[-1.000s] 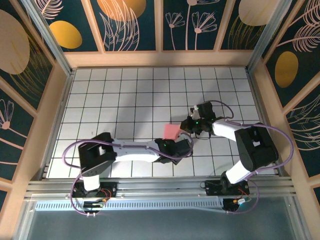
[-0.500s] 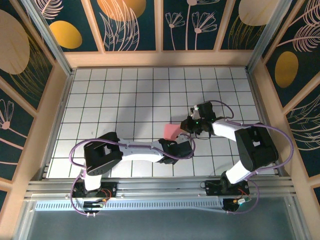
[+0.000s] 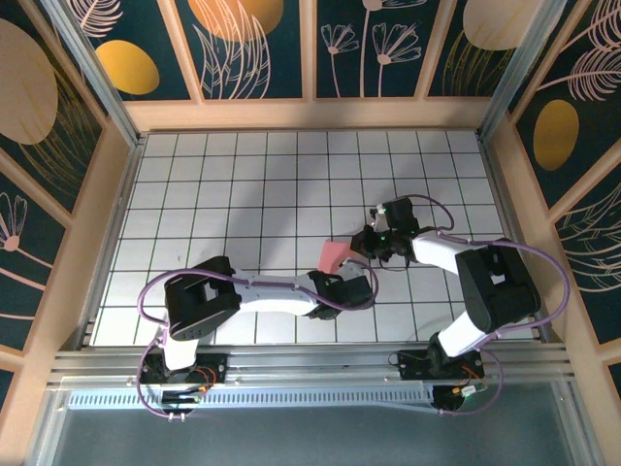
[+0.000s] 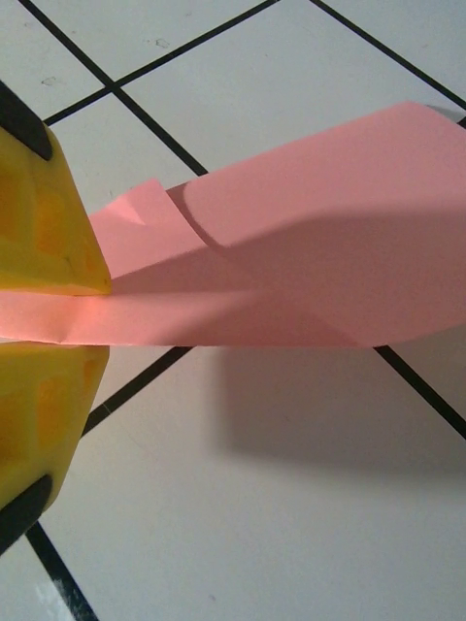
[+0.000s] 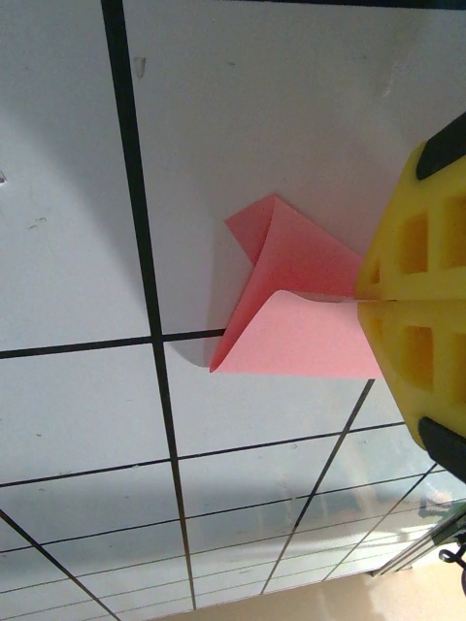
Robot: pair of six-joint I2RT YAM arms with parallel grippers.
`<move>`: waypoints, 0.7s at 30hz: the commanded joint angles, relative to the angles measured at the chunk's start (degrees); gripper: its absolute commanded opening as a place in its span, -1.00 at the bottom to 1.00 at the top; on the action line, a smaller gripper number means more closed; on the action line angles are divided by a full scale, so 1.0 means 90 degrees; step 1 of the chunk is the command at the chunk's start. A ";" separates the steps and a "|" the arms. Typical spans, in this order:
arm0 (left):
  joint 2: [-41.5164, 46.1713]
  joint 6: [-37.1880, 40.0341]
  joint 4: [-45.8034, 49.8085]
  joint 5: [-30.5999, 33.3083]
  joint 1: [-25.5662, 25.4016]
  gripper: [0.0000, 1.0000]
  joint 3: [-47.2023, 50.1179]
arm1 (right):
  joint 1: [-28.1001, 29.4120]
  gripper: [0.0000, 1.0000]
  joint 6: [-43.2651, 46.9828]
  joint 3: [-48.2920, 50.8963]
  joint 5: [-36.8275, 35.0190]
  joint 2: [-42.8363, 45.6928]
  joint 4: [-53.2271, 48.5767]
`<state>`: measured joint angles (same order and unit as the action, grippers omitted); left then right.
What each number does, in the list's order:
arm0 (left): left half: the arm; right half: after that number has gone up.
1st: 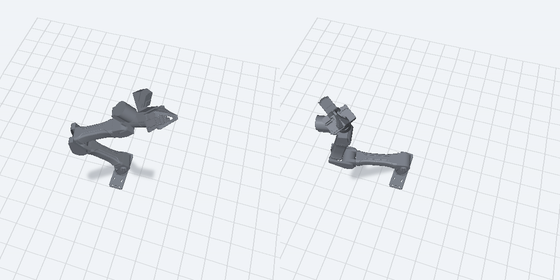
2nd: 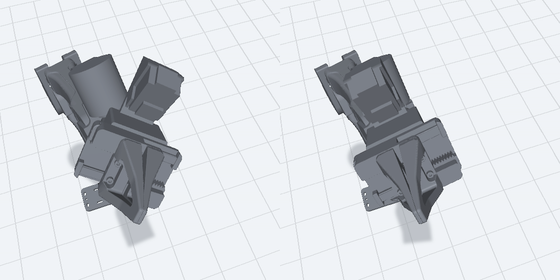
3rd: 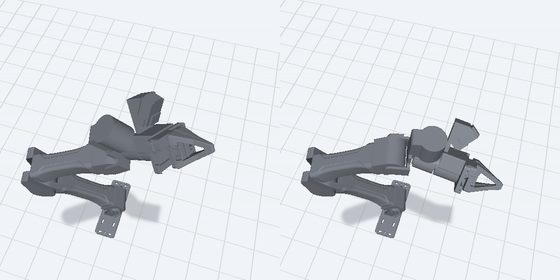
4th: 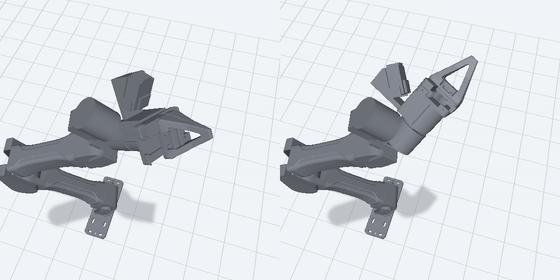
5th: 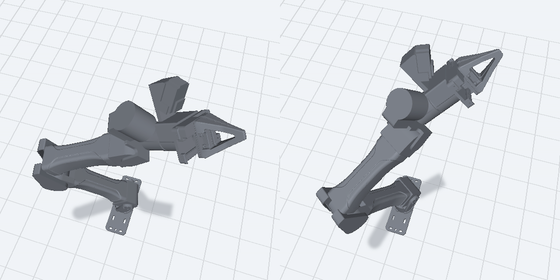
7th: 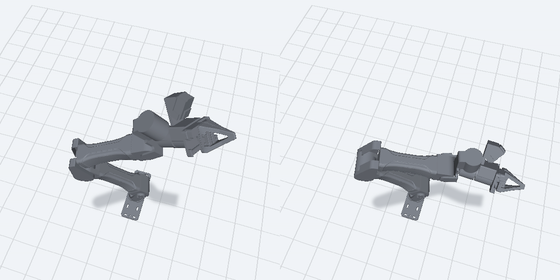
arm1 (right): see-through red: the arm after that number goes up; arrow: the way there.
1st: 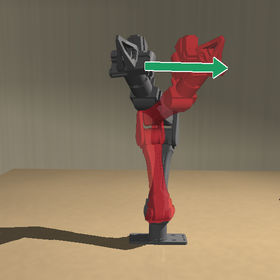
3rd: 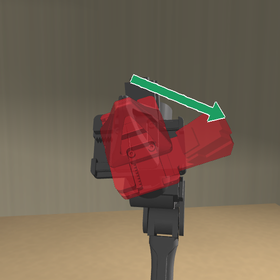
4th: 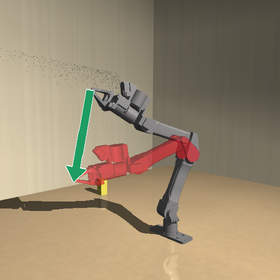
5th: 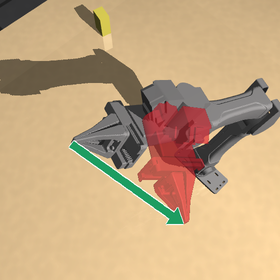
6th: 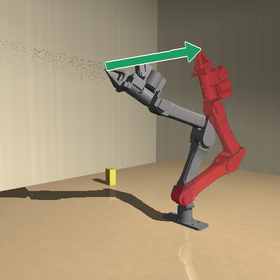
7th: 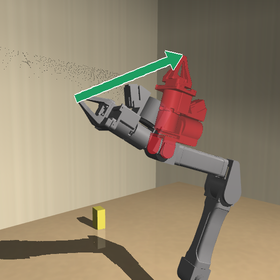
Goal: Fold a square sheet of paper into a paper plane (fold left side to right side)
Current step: Fold the wing for the fifth time at the center of the table.
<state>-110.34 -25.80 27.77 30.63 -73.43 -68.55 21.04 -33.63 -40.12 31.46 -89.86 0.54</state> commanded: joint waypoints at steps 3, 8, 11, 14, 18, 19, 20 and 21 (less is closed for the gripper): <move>-0.0053 -0.0093 0.0177 0.0188 -0.0005 -0.75 0.0073 | -0.0036 -1.00 -0.0043 0.0053 -0.0073 -0.0007 -0.0107; -0.0014 -0.0112 0.0050 0.0099 -0.0005 -0.85 0.0117 | -0.0110 -1.00 0.0016 0.0062 -0.0155 0.0146 -0.0213; -0.0005 -0.0130 -0.0071 -0.0038 0.0005 -0.92 0.0135 | -0.0255 -0.82 0.0045 0.0147 -0.0223 0.0382 -0.0269; 0.0013 -0.0165 -0.0200 -0.0224 0.0027 -0.97 0.0145 | -0.0452 -0.58 0.0112 0.0257 -0.0257 0.0733 -0.0351; 0.0197 -0.0201 -0.0374 -0.0510 0.0153 -1.00 0.0247 | -0.0747 -0.32 0.0368 0.0271 -0.0347 0.1174 -0.0758; 0.0255 -0.0200 -0.0429 -0.0611 0.0200 -1.00 0.0284 | -0.0823 -0.27 0.0435 0.0263 -0.0392 0.1268 -0.0865; 0.0336 -0.0192 -0.0486 -0.0733 0.0251 -1.00 0.0333 | -0.0916 -0.22 0.0503 0.0275 -0.0432 0.1378 -0.0988; 0.0420 -0.0190 -0.0557 -0.0872 0.0307 -1.00 0.0376 | -0.1000 -0.18 0.0550 0.0291 -0.0466 0.1499 -0.1078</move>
<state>-109.65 -26.63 24.60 26.24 -72.10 -66.39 13.72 -31.20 -38.28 29.17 -79.15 -4.82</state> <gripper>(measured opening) 0.045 0.395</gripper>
